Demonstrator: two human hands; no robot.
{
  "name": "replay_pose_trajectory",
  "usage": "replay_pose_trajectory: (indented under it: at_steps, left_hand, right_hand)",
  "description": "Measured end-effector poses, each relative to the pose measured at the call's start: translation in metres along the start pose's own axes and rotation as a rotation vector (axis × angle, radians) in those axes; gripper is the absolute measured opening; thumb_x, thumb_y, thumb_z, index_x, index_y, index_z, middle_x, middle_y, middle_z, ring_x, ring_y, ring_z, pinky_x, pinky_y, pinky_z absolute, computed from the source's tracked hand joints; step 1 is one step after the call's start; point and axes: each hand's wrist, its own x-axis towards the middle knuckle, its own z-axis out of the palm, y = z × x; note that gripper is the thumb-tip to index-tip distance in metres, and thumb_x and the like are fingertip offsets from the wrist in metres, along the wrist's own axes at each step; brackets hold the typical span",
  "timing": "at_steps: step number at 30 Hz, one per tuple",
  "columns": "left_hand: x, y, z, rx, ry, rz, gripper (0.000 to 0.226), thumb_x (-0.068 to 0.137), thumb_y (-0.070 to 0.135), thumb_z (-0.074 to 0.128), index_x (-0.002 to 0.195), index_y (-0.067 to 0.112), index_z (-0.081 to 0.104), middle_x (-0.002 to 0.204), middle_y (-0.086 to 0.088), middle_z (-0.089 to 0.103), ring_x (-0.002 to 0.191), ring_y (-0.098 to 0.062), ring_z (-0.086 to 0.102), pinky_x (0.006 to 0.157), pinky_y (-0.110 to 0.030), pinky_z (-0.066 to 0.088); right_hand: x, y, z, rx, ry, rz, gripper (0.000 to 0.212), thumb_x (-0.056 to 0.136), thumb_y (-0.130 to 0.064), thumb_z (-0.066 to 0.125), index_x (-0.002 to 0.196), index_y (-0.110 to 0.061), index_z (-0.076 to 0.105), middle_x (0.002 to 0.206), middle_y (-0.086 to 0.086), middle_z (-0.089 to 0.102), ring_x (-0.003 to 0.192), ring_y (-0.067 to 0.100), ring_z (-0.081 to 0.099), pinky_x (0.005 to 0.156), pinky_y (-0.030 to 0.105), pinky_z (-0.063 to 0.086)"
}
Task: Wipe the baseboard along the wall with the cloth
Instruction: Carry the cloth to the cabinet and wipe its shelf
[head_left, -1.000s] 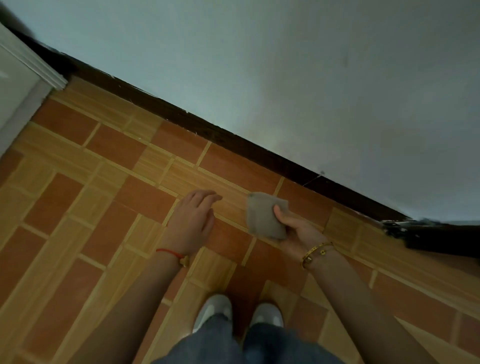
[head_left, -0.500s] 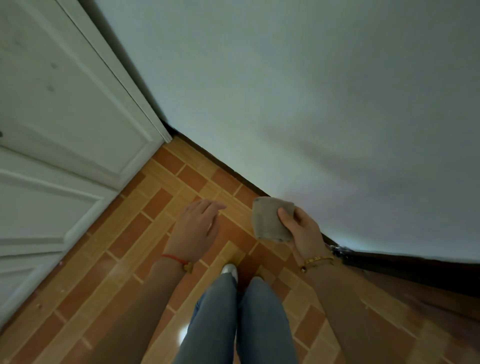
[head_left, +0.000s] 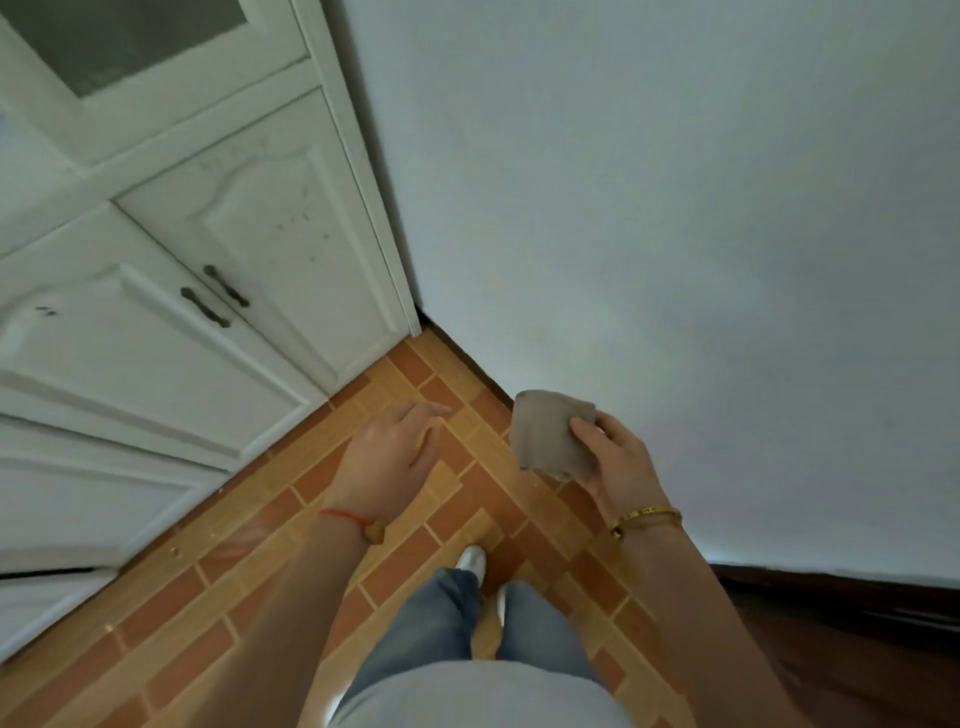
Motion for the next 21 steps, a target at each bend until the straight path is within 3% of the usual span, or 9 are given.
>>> replay_pose_trajectory:
  at_steps: [8,14,17,21]
  left_hand:
    - [-0.074,0.026,-0.026,0.022,0.143,-0.238,0.025,0.102,0.021,0.051,0.123,0.022,0.063,0.120,0.000,0.065,0.108,-0.023,0.061,0.089,-0.040,0.052]
    - [-0.152,0.043,-0.025,0.005,0.313,-0.442,0.023,0.099,0.015,0.055,0.119,0.021,0.065,0.116,0.000,0.068,0.100,-0.025,0.066,0.081,-0.035,0.048]
    - [-0.185,0.043,-0.027,-0.014,0.356,-0.535,0.023,0.099,0.015,0.054,0.119,0.020,0.065,0.119,0.000,0.067,0.107,-0.024,0.064,0.088,-0.040,0.051]
    - [-0.220,0.033,-0.035,-0.008,0.443,-0.658,0.026,0.098,0.013,0.054,0.120,0.019,0.066,0.119,-0.002,0.067,0.111,-0.025,0.061,0.089,-0.036,0.049]
  right_hand:
    - [-0.041,0.006,-0.006,-0.067,-0.160,0.050,0.011,0.094,-0.010,0.056,0.099,-0.009,0.065,0.106,0.009,0.066,0.104,0.029,0.061,0.090,0.047,0.052]
    - [-0.057,0.020,-0.004,-0.113,-0.269,0.147,0.013,0.093,-0.007,0.056,0.103,-0.006,0.063,0.114,0.014,0.063,0.108,0.029,0.059,0.081,0.037,0.053]
    - [-0.065,0.023,0.008,-0.159,-0.331,0.158,0.015,0.093,-0.008,0.056,0.106,-0.007,0.062,0.113,0.011,0.062,0.104,0.025,0.059,0.081,0.037,0.053]
    - [-0.079,0.025,0.038,-0.197,-0.455,0.173,0.014,0.094,-0.008,0.053,0.104,-0.009,0.063,0.110,0.009,0.062,0.102,0.022,0.059,0.074,0.034,0.053]
